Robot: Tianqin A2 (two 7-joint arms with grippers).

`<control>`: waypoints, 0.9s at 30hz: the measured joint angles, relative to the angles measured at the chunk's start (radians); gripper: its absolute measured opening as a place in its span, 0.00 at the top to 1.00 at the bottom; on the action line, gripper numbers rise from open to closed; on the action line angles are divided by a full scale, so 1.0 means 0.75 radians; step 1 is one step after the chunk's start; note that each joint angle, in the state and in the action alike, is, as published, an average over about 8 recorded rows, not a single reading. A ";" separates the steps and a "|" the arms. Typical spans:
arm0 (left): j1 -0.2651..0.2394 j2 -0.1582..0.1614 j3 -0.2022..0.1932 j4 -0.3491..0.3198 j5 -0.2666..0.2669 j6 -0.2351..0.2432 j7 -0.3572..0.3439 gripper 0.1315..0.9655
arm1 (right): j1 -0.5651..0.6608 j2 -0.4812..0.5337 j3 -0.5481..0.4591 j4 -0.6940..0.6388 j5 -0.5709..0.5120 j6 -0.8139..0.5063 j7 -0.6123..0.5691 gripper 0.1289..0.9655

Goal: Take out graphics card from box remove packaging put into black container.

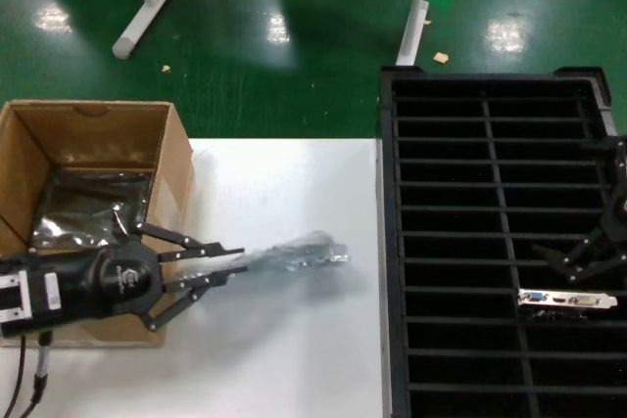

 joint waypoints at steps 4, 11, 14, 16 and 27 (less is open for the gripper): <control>0.103 -0.019 -0.128 -0.178 0.051 -0.073 -0.085 0.94 | 0.001 0.002 -0.003 0.000 0.002 0.002 0.000 0.00; 0.346 -0.052 -0.377 -0.546 0.007 -0.184 -0.316 0.83 | 0.001 0.003 -0.006 0.000 0.005 0.007 0.000 0.00; 0.398 -0.048 -0.425 -0.615 -0.004 -0.218 -0.370 0.80 | -0.006 -0.005 -0.003 0.000 0.009 0.020 -0.004 0.00; 0.412 -0.042 -0.436 -0.634 0.004 -0.242 -0.389 0.75 | -0.015 -0.015 0.001 0.000 0.015 0.034 -0.009 0.00; 0.510 0.023 -0.491 -0.763 0.106 -0.466 -0.530 0.55 | -0.101 -0.116 0.043 0.000 0.067 0.176 -0.059 0.00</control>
